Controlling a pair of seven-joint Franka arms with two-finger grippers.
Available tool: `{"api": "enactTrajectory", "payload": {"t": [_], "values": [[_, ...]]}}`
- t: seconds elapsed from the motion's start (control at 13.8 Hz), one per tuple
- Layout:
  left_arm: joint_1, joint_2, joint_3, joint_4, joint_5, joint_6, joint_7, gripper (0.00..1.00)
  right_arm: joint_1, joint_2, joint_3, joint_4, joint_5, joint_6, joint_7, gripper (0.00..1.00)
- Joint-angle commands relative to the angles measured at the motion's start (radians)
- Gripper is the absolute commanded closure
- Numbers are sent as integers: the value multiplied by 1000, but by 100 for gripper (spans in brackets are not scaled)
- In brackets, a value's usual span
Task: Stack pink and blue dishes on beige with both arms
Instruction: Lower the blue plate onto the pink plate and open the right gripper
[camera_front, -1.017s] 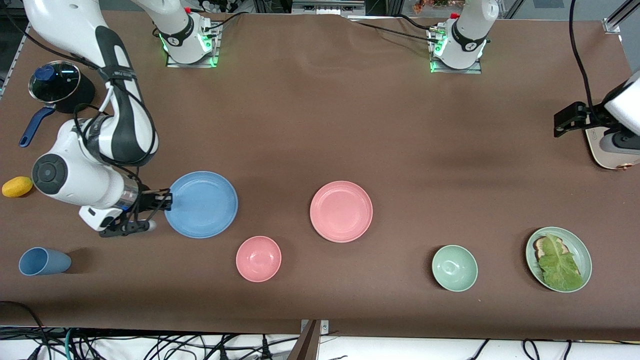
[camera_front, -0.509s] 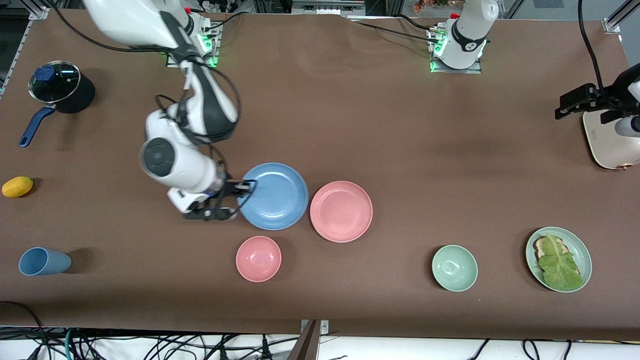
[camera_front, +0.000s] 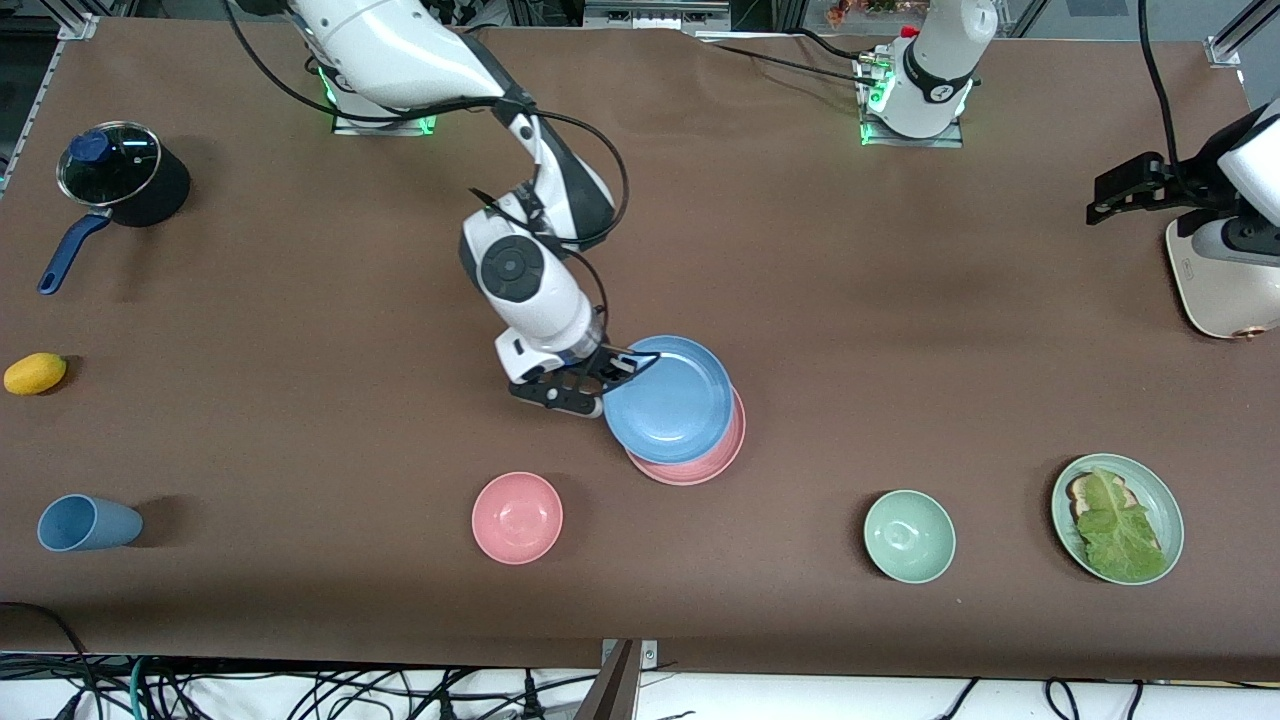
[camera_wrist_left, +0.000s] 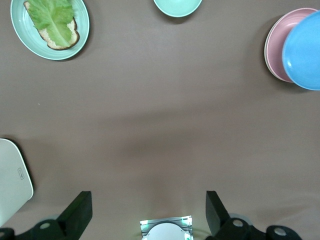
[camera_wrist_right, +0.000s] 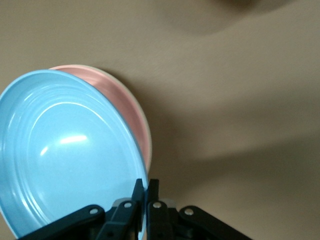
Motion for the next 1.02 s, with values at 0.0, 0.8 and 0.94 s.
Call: {"api": "enactTrajectory", "payload": {"t": [0.0, 0.8, 0.94], "values": [[-5, -6, 10, -8, -20, -9, 2, 0, 15, 67, -9, 80, -1, 30, 60, 100], [7, 12, 12, 1, -23, -2, 2, 0, 14, 91, -15, 81, -15, 76, 49, 53], [6, 11, 12, 2, -24, -1, 2, 0, 1, 78, -26, 81, -39, 43, 36, 34]]}}
